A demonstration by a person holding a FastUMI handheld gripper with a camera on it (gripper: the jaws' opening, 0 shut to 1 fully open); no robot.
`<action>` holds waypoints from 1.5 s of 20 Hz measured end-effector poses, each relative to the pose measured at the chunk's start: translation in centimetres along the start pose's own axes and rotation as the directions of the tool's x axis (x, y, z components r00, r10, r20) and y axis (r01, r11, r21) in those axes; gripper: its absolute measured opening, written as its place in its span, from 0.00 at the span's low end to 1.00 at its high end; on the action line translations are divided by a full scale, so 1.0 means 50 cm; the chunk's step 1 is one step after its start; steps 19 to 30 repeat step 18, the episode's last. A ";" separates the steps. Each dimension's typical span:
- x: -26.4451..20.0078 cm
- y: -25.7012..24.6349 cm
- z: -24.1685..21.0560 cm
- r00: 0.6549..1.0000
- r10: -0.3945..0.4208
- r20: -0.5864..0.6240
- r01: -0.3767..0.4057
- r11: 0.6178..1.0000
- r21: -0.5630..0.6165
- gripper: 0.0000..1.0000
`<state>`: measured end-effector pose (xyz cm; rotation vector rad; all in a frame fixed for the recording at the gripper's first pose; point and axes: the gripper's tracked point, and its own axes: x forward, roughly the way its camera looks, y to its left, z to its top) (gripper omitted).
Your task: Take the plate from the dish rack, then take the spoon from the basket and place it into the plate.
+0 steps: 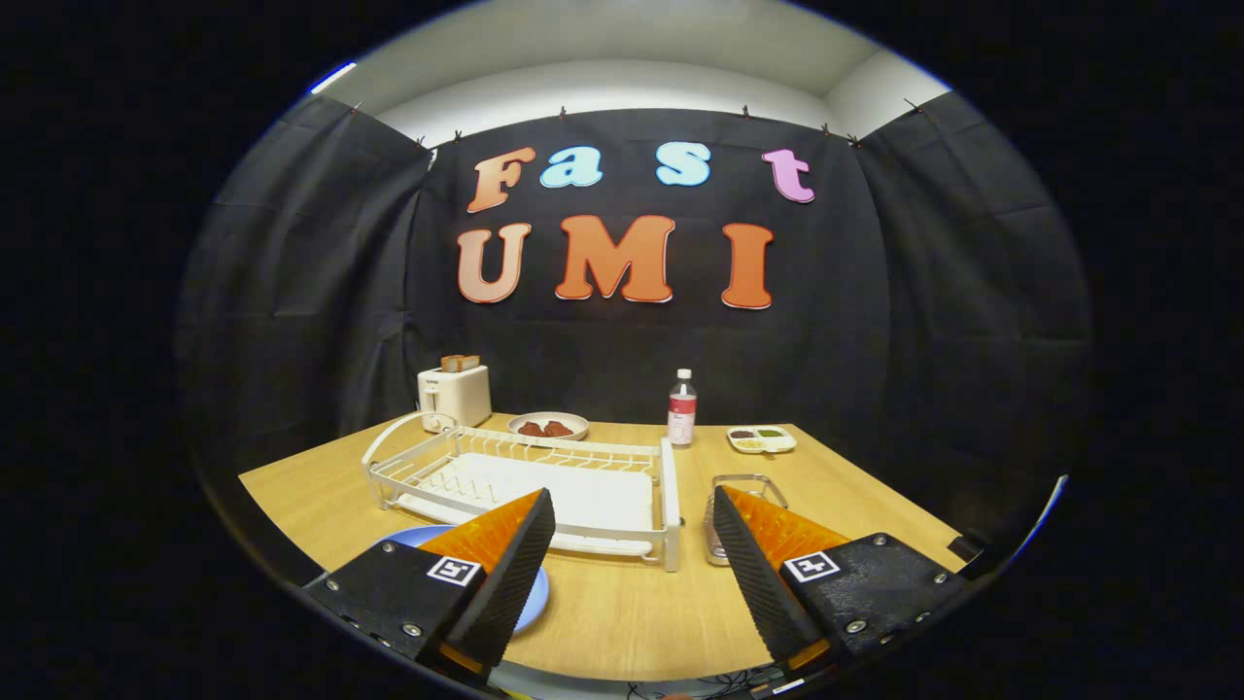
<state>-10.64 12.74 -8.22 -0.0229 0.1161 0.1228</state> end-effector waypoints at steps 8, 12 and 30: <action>-0.039 -0.149 -0.001 0.989 -0.147 0.010 0.145 0.986 0.078 0.97; -0.044 -0.154 -0.001 0.989 -0.150 0.014 0.149 0.987 0.067 0.97; -0.045 -0.150 0.004 0.988 -0.152 0.027 0.149 0.986 0.067 0.97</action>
